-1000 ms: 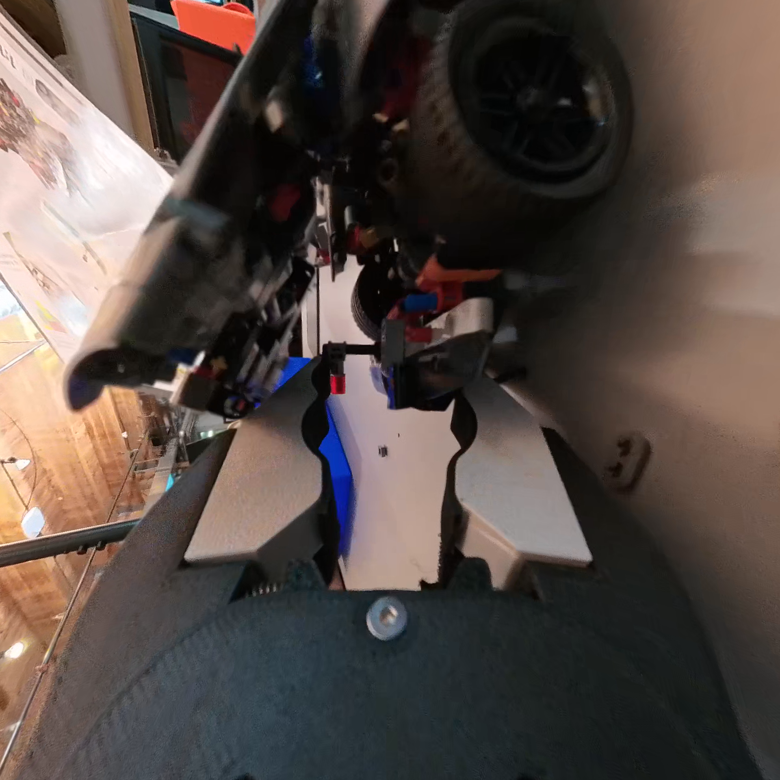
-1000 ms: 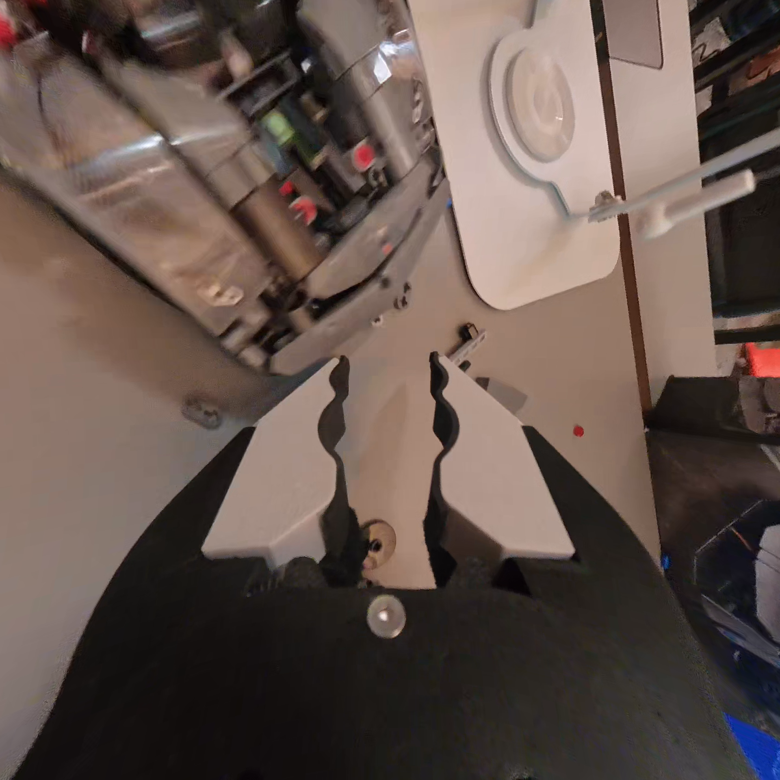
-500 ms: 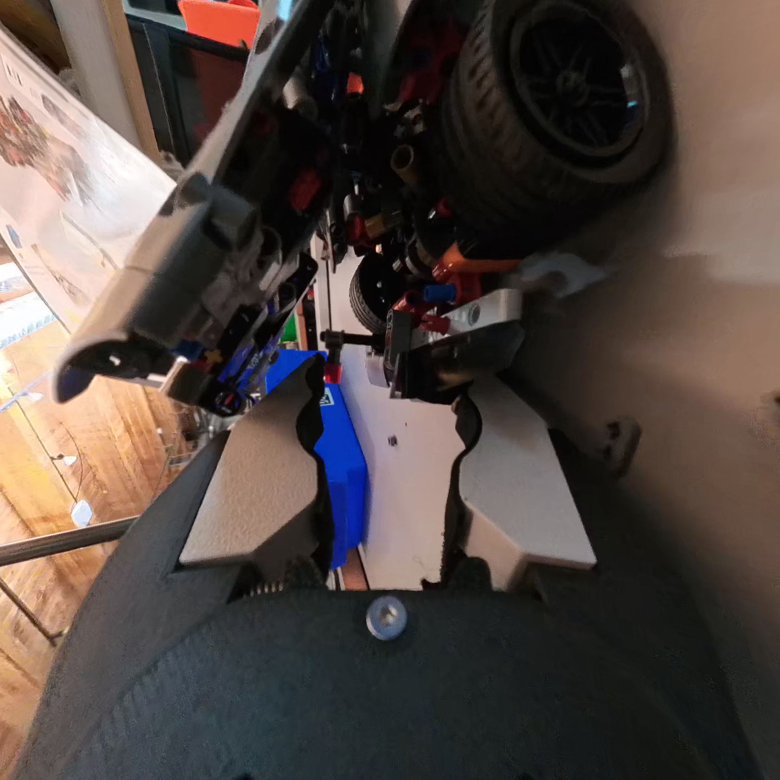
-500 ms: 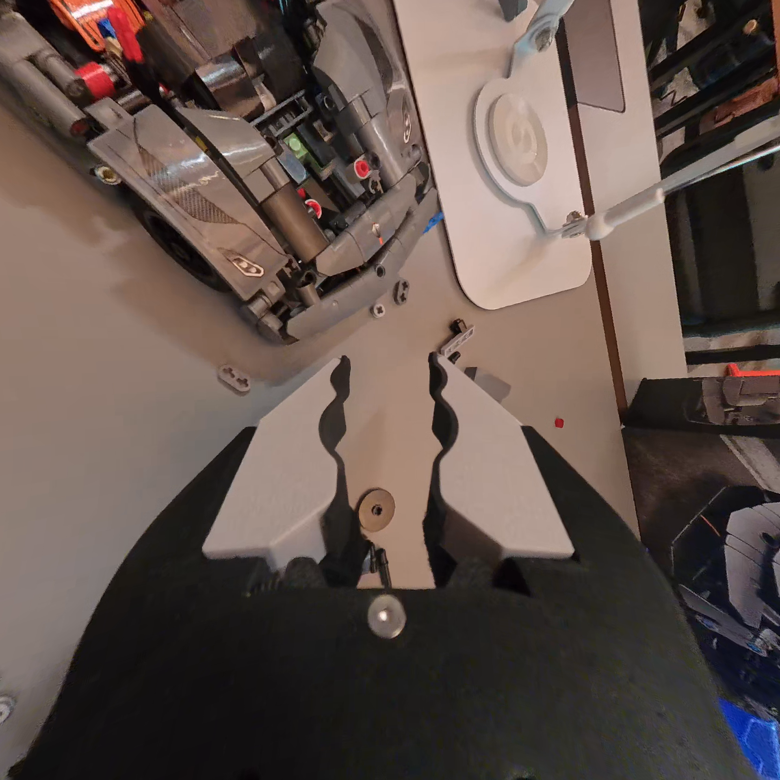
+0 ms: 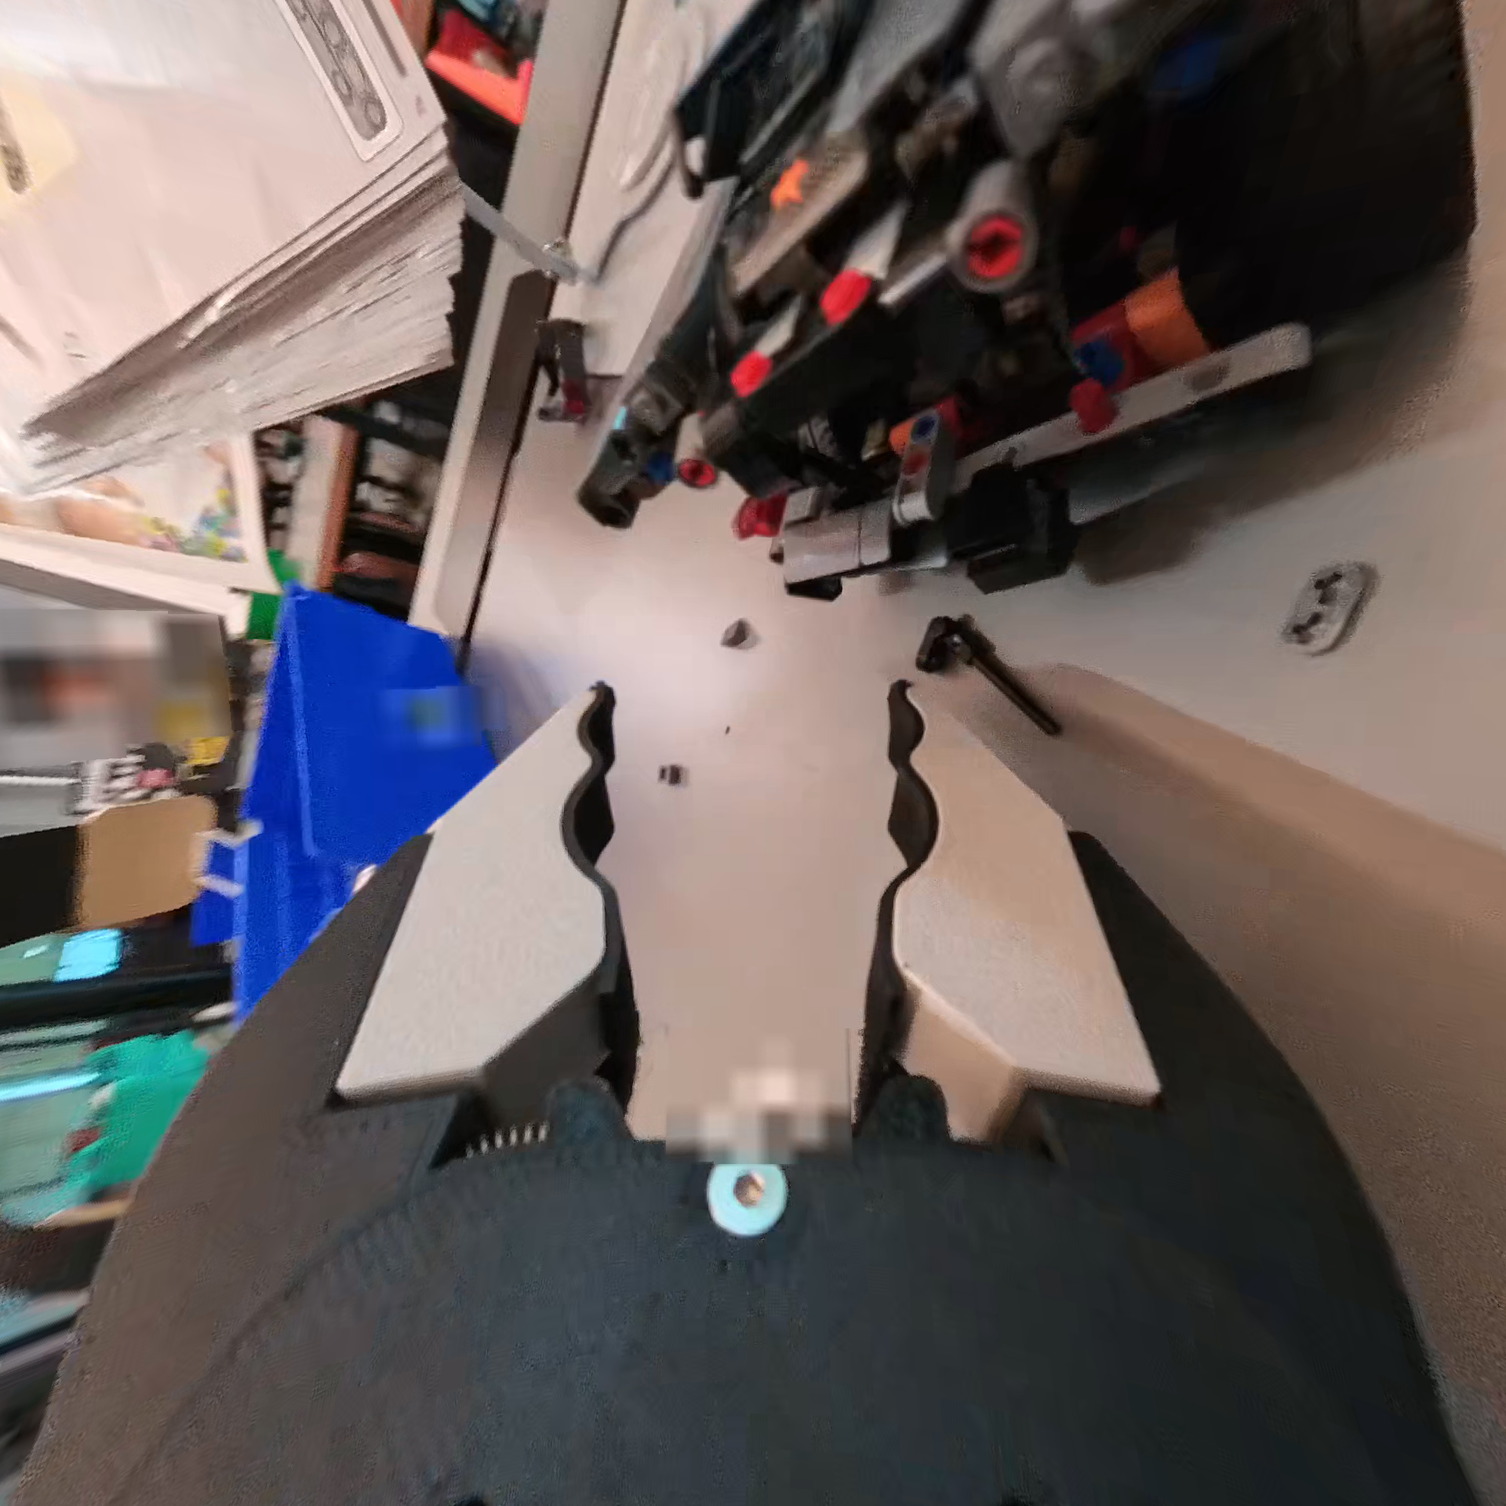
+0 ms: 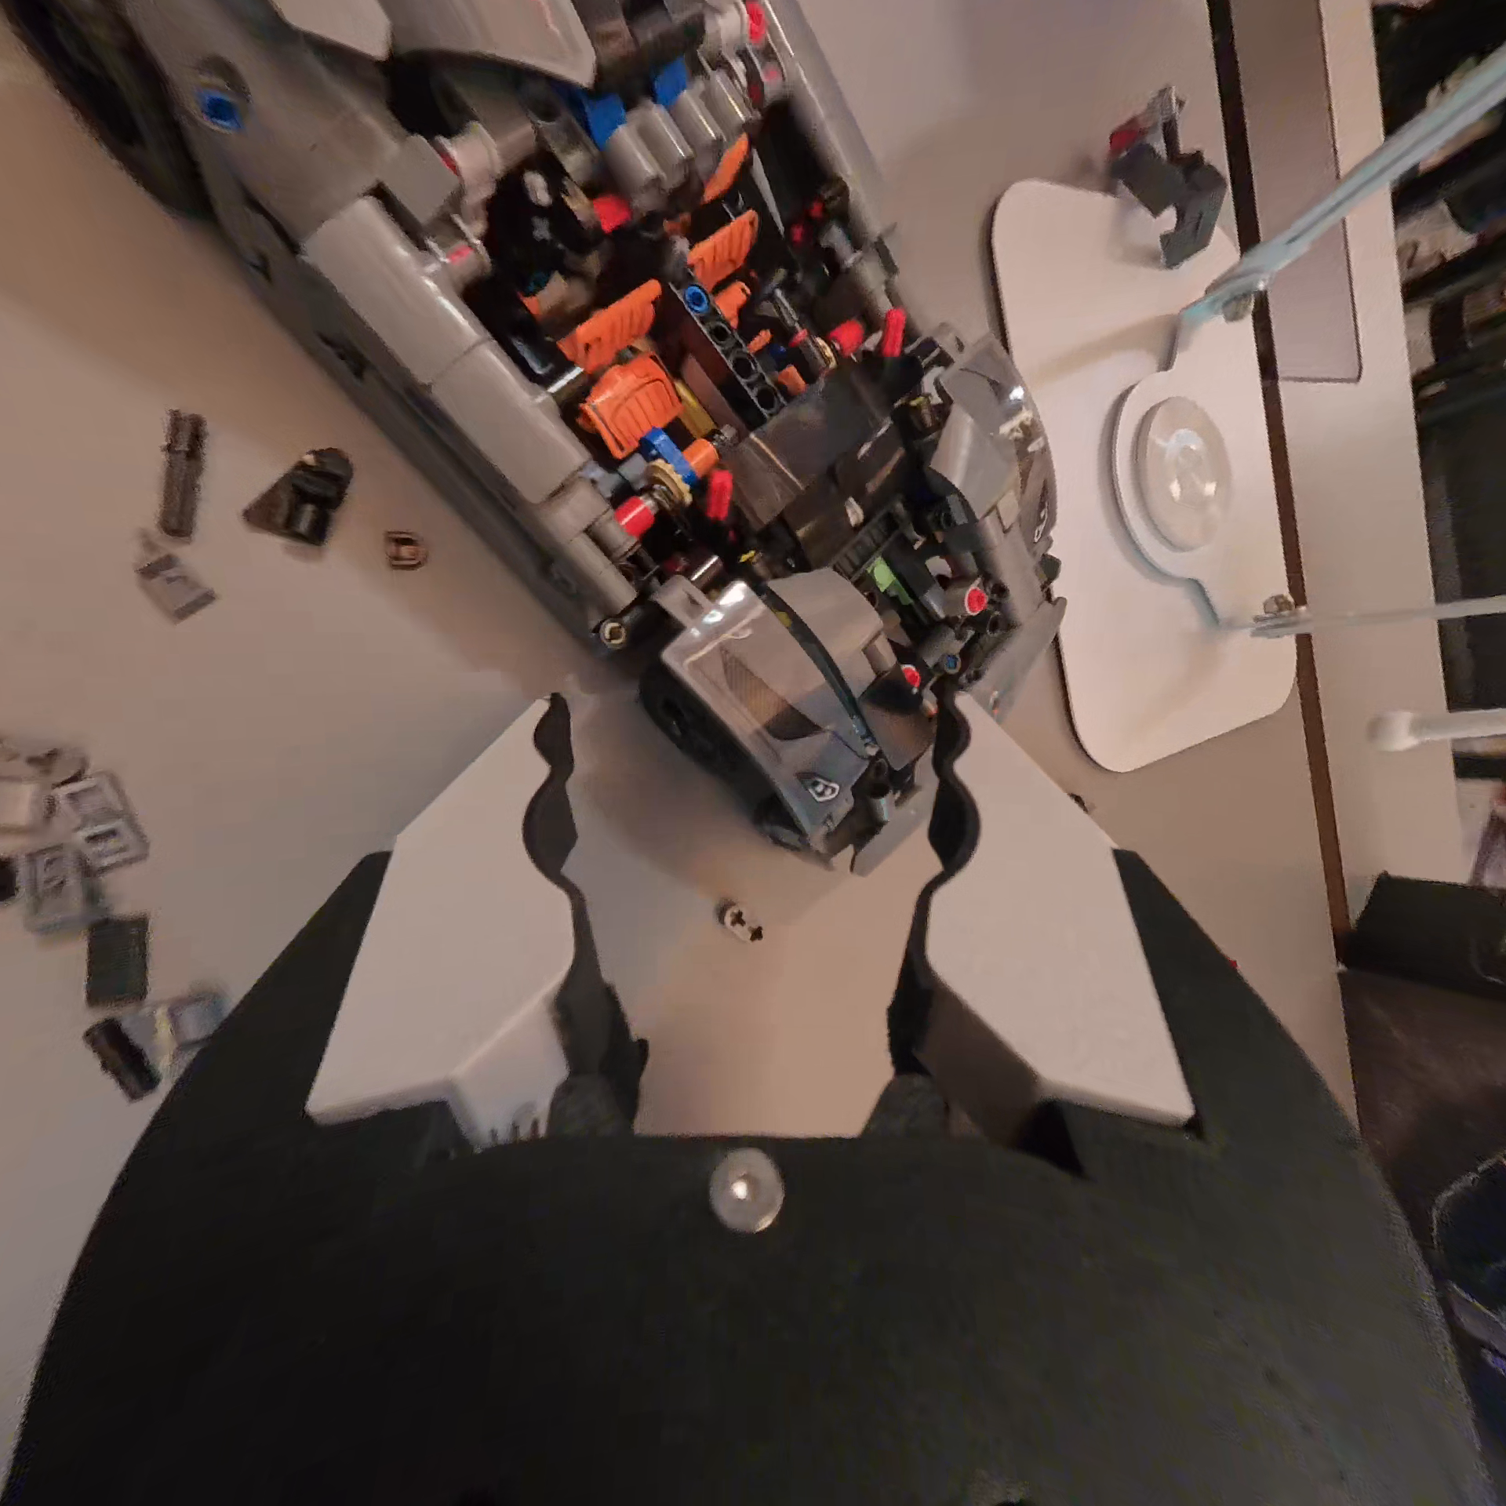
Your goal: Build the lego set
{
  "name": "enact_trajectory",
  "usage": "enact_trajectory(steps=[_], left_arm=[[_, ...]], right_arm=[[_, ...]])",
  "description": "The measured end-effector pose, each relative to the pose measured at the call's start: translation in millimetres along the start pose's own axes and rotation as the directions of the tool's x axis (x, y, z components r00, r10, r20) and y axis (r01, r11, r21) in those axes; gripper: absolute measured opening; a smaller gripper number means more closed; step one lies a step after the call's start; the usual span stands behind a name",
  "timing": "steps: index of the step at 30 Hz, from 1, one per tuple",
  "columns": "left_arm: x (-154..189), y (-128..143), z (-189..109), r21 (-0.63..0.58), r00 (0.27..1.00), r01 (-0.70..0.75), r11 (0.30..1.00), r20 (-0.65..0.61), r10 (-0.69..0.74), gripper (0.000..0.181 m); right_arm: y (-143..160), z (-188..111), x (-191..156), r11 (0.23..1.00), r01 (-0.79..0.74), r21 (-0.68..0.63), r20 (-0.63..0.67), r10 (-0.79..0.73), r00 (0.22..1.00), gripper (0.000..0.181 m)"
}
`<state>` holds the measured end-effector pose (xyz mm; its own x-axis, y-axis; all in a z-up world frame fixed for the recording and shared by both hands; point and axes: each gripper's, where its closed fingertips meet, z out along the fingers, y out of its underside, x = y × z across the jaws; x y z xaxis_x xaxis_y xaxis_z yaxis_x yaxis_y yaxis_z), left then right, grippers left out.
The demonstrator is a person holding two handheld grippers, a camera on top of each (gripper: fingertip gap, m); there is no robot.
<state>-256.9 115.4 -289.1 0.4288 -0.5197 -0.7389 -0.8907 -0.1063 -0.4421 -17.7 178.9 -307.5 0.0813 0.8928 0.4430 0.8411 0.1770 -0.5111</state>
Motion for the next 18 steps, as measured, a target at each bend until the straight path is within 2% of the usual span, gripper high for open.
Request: enact_trajectory(steps=[2,5,7,11,18], left_arm=[[-3,-2,7,0.034,0.997,0.038,0.999,-0.062,-0.036,0.064],[-8,2,24,0.024,0.99,0.061,0.998,-0.127,-0.058,0.064],[-7,2,36,0.022,0.982,0.074,0.997,-0.178,-0.069,0.061],[4,-12,48,0.077,0.947,0.129,0.989,-0.305,-0.1,0.056],[17,-27,60,0.106,0.893,0.154,0.982,-0.44,-0.093,0.042]], right_arm=[[4,9,4,0.999,-0.006,-0.045,-0.032,0.005,0.999,0.089],[4,15,11,0.999,-0.009,-0.043,-0.071,0.006,0.997,0.081],[5,15,15,0.999,-0.011,-0.048,-0.078,0.007,0.997,0.083],[6,17,19,0.998,-0.058,-0.019,-0.045,0.058,0.997,0.086],[13,13,29,0.997,-0.077,-0.004,0.036,0.077,0.996,0.085]])
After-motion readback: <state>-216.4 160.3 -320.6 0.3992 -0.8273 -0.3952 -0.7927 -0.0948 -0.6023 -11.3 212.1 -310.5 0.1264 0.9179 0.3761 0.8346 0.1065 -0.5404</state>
